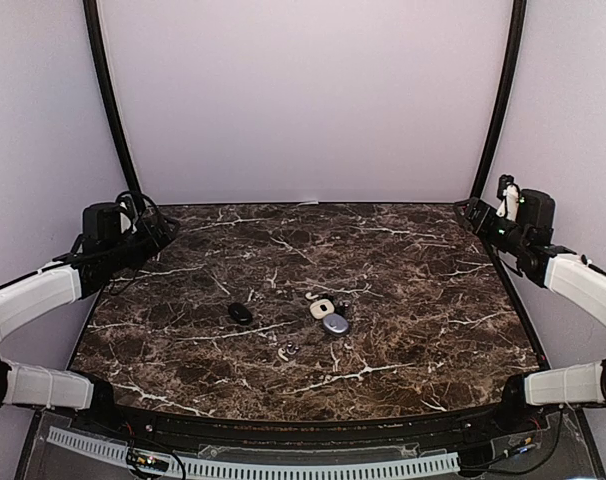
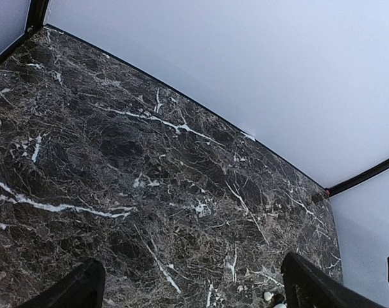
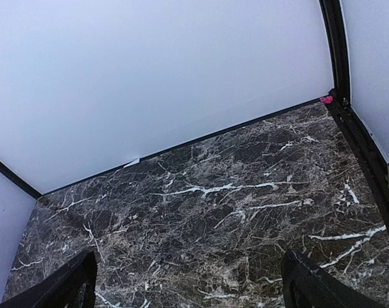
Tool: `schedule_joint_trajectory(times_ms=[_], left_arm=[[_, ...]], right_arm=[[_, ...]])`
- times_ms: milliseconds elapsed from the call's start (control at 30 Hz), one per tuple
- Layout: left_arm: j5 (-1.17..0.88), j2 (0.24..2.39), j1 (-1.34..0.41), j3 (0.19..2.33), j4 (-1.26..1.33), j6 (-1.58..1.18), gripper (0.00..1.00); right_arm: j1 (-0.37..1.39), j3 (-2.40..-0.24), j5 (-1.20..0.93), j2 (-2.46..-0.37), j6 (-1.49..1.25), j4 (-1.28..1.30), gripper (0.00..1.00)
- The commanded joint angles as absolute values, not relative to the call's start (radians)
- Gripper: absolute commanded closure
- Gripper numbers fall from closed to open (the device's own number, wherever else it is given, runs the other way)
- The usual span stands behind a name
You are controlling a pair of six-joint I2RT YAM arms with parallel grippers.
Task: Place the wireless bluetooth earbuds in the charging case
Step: Pick up the charging case from the center of the board.
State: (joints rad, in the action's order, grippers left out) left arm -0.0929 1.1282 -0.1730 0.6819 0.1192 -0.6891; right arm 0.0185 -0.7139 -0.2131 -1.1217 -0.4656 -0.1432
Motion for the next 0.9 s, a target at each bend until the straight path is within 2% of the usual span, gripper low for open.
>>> schedule_joint_trajectory(times_ms=[0, 100, 233, 400, 500, 633, 867], left_arm=[[-0.139, 1.072, -0.17, 0.626, 0.157, -0.693, 0.01], [-0.237, 1.044, -0.17, 0.556, 0.182, -0.714, 0.01], [-0.491, 1.035, -0.172, 0.42, 0.352, -0.729, 0.01], [-0.567, 1.038, -0.189, 0.36, 0.379, -0.73, 0.03], [-0.594, 1.038, -0.199, 0.333, 0.417, -0.726, 0.08], [-0.599, 1.036, -0.218, 0.317, 0.416, -0.686, 0.09], [-0.601, 1.032, -0.268, 0.289, 0.43, -0.629, 0.09]], right_arm=[[0.015, -0.729, -0.194, -1.109, -0.477, -0.138, 0.0], [0.012, -0.753, -0.161, -1.114, -0.498, -0.083, 0.0], [0.01, -0.734, -0.218, -1.114, -0.442, -0.094, 0.0], [0.042, -0.736, -0.353, -1.159, -0.402, -0.076, 0.02], [0.157, -0.755, -0.288, -1.195, -0.34, -0.023, 0.05], [0.322, -0.754, -0.23, -1.247, -0.275, -0.013, 0.1], [0.594, -0.758, -0.116, -1.344, -0.21, 0.018, 0.13]])
